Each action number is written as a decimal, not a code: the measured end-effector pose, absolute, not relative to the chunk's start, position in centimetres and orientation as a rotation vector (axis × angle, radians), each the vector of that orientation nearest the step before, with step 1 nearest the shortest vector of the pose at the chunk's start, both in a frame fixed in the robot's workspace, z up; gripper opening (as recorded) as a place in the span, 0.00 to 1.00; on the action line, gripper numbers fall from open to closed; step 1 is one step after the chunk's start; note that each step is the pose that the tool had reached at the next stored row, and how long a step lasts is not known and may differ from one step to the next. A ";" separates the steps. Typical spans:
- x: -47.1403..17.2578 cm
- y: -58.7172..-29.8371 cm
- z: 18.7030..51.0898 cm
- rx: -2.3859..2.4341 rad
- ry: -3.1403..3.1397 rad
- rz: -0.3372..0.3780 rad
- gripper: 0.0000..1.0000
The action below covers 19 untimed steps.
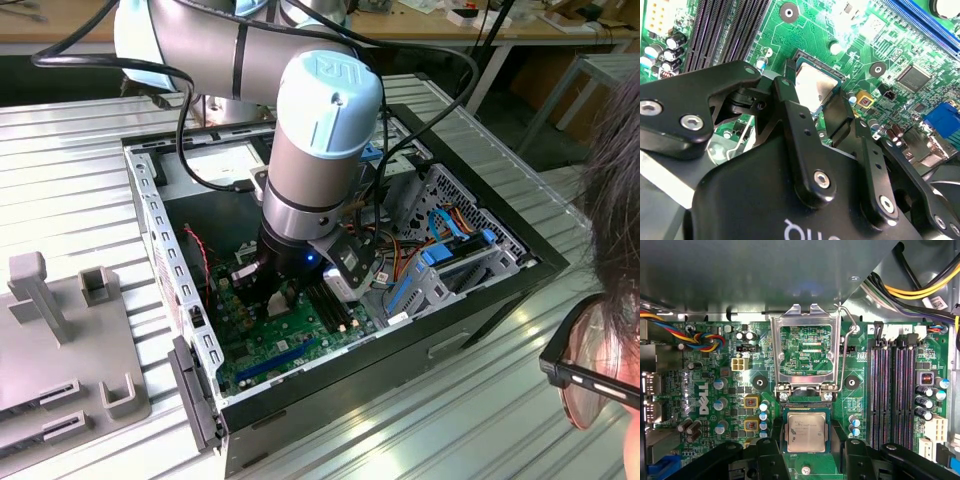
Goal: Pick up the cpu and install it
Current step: 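Place the cpu into insertion slot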
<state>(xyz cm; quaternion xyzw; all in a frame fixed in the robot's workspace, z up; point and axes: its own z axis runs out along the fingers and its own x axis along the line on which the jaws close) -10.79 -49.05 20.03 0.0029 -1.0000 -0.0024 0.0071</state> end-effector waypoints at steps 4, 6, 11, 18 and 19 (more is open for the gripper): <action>-10.7 -49.0 20.0 0.009 -3.127 -0.008 0.47; -10.7 -49.0 20.0 0.009 -3.127 -0.008 0.47; -10.8 -49.0 19.9 0.009 -3.128 -0.009 0.47; -10.8 -48.9 19.9 0.009 -3.127 -0.009 0.47; -10.8 -48.9 19.9 0.009 -3.127 -0.009 0.47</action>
